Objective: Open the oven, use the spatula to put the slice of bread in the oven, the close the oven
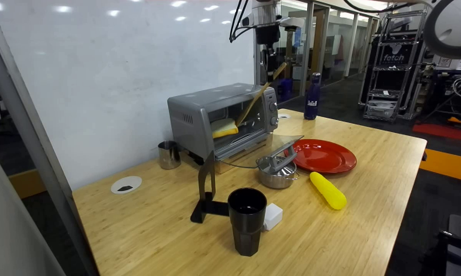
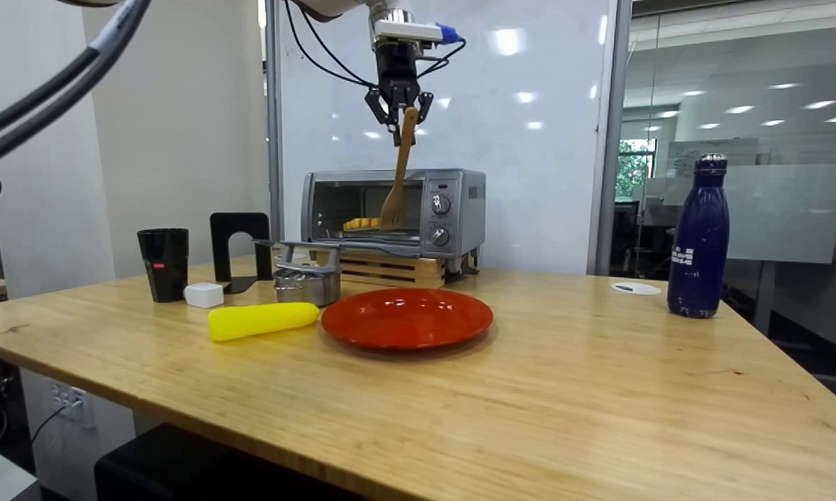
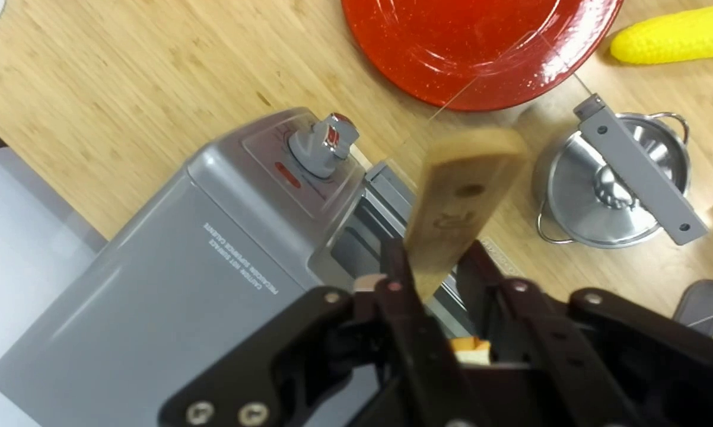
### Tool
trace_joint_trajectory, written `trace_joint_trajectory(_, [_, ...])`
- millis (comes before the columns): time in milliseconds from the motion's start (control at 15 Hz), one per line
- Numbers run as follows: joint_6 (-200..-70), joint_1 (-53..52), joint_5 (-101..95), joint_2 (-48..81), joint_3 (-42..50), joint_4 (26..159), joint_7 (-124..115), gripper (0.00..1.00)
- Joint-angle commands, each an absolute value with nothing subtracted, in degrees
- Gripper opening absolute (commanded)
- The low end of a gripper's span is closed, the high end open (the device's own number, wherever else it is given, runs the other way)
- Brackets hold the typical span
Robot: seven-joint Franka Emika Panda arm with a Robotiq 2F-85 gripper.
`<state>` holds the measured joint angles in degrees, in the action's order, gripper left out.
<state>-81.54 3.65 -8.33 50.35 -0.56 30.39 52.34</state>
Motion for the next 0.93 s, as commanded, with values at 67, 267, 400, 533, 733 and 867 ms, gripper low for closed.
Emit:
trace_joint_trajectory(67, [-84.4, 4.6, -7.0, 48.3, -2.2, 33.2, 55.3, 0.07])
trace_joint_trajectory(267, [-83.5, 4.7, -6.9, 48.0, -2.8, 33.4, 57.1, 0.07])
trace_joint_trajectory(400, [-82.7, 4.8, -6.5, 47.7, -3.1, 33.8, 58.1, 0.07])
trace_joint_trajectory(533, [-82.0, 5.0, -6.1, 47.2, -3.5, 34.2, 59.3, 0.07])
trace_joint_trajectory(733, [-80.2, 5.8, -5.2, 46.6, -4.2, 34.4, 61.9, 0.07])
trace_joint_trajectory(867, [-78.4, 6.2, -4.7, 46.2, -4.1, 34.4, 62.9, 0.07])
